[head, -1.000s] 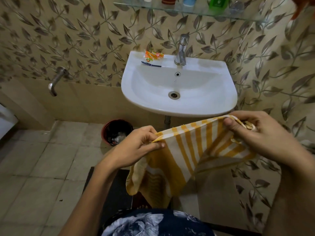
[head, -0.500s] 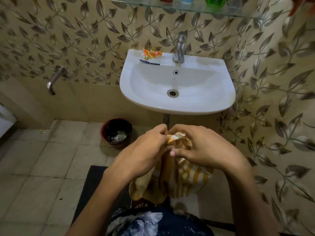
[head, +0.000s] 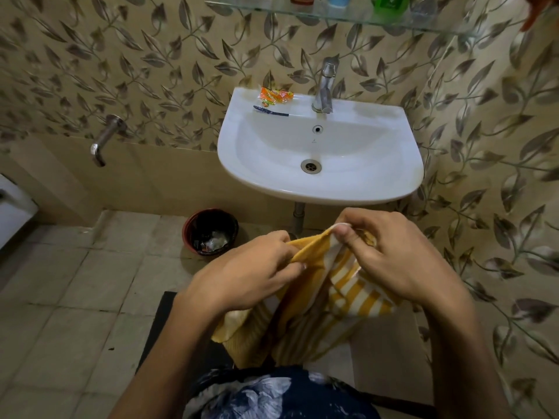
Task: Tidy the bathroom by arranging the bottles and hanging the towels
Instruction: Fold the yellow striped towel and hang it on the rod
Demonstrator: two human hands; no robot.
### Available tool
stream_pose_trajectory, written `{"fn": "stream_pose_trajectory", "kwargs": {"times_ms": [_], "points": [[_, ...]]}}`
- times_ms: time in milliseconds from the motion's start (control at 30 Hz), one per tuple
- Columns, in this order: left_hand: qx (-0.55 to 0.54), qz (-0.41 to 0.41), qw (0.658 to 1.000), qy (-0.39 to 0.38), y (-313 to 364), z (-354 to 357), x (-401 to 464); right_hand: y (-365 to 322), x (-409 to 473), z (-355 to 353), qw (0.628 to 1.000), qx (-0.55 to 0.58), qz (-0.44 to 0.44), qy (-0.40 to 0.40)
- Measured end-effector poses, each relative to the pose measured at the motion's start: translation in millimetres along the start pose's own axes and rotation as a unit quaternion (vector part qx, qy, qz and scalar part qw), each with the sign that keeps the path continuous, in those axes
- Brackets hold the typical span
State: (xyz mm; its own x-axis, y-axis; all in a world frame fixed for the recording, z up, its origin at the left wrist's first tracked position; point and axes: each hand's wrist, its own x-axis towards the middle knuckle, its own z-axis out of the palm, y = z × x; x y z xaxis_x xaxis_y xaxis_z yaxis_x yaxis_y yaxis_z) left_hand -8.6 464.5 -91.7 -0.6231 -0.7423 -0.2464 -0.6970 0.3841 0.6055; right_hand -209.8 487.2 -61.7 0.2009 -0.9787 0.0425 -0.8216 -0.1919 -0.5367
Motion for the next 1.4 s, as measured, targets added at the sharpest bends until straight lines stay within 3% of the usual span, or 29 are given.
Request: {"fn": "stream_pose_trajectory", "kwargs": {"times_ms": [100, 233, 467, 733, 867, 967, 1133, 1300, 1400], "points": [[0.052, -0.069, 0.996, -0.038, 0, 3, 1, 1, -3, -1, 1.000, -0.022, 0.003, -0.013], [0.051, -0.091, 0.992, -0.064, -3, 3, -2, 4, -6, -6, 0.995, -0.080, 0.032, -0.053], [-0.014, -0.010, 0.998, 0.068, -8, -2, -7, 18, -12, -17, 0.978, -0.111, 0.089, -0.150], [-0.062, 0.053, 0.978, 0.193, -5, -5, -1, 22, -20, -1, 0.960, 0.008, 0.086, -0.265], [-0.077, 0.070, 0.969, 0.224, -1, -6, 1, 21, -19, 14, 0.970, 0.096, 0.062, -0.213], [-0.084, 0.059, 0.968, 0.230, -6, -8, 0, 23, -17, 14, 0.983, 0.148, 0.055, -0.093], [-0.074, 0.015, 0.990, 0.116, -6, -2, 6, 21, -11, 3, 0.976, 0.191, 0.021, 0.102], [-0.040, -0.024, 0.997, 0.055, -18, -1, 6, 34, -11, -18, 0.958, 0.190, 0.026, 0.212], [-0.039, -0.005, 0.998, 0.043, -20, -4, 0, 46, -13, -35, 0.964, 0.156, 0.036, 0.212]]}}
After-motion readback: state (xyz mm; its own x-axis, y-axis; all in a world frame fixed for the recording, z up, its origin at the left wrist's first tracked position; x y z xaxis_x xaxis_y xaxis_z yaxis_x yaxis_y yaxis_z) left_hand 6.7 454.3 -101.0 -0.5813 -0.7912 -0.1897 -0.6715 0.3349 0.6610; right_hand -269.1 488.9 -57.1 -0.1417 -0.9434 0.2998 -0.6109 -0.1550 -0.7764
